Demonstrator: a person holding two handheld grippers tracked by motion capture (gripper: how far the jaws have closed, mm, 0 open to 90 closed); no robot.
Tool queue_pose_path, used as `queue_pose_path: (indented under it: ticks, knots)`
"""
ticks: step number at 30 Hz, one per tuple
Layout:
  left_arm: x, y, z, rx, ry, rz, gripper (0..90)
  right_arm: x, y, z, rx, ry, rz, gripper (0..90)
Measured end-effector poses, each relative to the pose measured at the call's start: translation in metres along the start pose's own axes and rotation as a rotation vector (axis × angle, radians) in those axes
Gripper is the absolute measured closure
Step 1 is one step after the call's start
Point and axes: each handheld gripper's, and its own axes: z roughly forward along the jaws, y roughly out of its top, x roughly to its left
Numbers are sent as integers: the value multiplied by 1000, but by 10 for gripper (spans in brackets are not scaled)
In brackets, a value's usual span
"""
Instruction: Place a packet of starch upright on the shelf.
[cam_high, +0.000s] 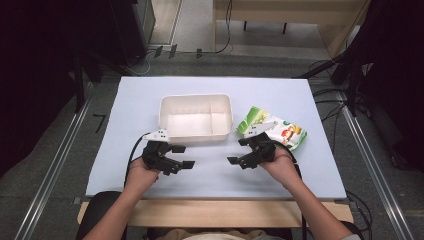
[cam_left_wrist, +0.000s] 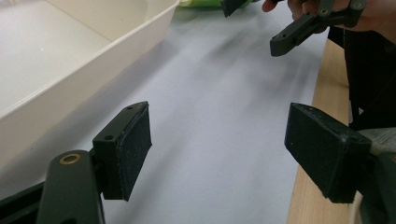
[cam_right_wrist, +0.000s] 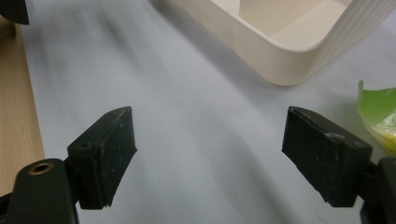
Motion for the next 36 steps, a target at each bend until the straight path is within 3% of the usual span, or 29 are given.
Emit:
queue_pose_path:
  ticks: [9,17,23,25,36]
  knots:
    - [0,2,2,-1,-12,4,235,-3,-3,0,6,3,-3,181]
    - [-1,3,5,2,-16,5,235,-9,-6,-7,-18,-13,59,191]
    - [0,3,5,3,-15,5,235,-7,-4,-8,-13,-35,59,193]
    - [0,3,5,5,-14,5,235,-5,-3,-7,-9,-13,52,192]
    - [0,3,5,3,-18,5,235,1,1,-5,-30,5,32,194]
